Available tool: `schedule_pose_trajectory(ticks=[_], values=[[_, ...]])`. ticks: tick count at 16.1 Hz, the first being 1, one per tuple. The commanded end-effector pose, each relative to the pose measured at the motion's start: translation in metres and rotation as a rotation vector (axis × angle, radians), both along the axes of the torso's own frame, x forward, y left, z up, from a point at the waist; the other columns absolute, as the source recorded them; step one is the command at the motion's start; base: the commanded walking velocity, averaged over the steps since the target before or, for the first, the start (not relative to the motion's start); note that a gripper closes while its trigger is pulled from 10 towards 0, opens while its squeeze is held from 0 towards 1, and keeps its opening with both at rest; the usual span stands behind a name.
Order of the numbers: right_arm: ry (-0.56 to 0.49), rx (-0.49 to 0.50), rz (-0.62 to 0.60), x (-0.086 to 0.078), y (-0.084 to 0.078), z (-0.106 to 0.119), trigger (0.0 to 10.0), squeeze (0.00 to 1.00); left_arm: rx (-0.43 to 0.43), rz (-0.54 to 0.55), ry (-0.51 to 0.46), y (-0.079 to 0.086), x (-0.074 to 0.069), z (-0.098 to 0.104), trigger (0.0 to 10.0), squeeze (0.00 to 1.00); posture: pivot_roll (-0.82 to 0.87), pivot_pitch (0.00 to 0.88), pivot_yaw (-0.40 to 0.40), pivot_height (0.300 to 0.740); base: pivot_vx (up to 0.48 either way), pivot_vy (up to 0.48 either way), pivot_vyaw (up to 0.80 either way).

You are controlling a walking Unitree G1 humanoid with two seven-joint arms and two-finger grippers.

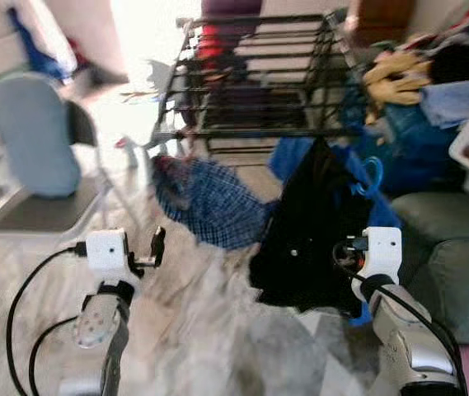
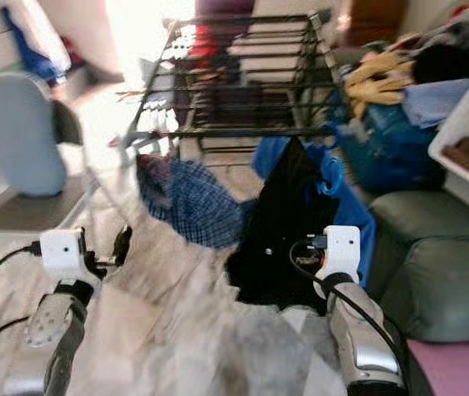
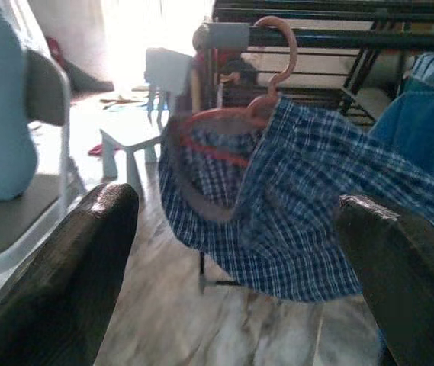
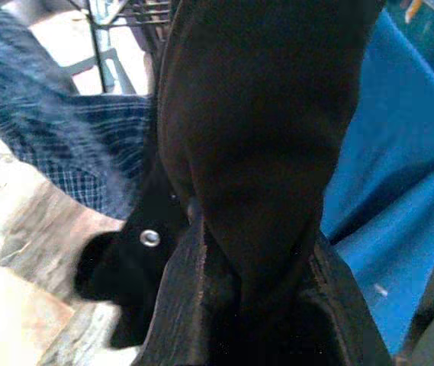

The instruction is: Hang hanger

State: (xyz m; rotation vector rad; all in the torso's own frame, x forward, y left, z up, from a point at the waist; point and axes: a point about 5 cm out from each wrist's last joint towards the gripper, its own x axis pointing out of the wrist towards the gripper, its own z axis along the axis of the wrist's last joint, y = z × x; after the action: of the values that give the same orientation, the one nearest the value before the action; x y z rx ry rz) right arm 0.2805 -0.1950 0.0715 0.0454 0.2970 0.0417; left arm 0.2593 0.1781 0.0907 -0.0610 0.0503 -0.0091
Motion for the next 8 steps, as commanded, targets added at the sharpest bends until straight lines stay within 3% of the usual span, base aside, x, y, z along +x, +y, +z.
schedule_pose_trajectory(ticks=[1, 3, 8], values=[[-0.068, 0.007, 0.021, 0.0075, 0.0077, 0.0132, 10.0, 0.0, 0.012, 0.019, 0.011, 0.0073, -0.0006, -0.0015, 10.0, 0.0, -0.1, 0.0, 0.026, 0.74, 0.458, 0.0, 0.0], [-0.068, 0.007, 0.024, 0.0079, 0.0077, 0.0129, 10.0, 0.0, 0.004, 0.021, 0.014, 0.0069, -0.0004, -0.002, 10.0, 0.0, -0.1, 0.0, 0.026, 0.74, 0.414, 0.133, 0.0], [-0.062, 0.007, 0.035, 0.0078, 0.0108, 0.0116, 10.0, 0.0, -0.005, 0.011, 0.018, 0.0063, 0.0005, -0.0021, 10.0, 0.0, -0.1, 0.0, 0.028, 0.74, 0.344, 0.334, 0.0]])
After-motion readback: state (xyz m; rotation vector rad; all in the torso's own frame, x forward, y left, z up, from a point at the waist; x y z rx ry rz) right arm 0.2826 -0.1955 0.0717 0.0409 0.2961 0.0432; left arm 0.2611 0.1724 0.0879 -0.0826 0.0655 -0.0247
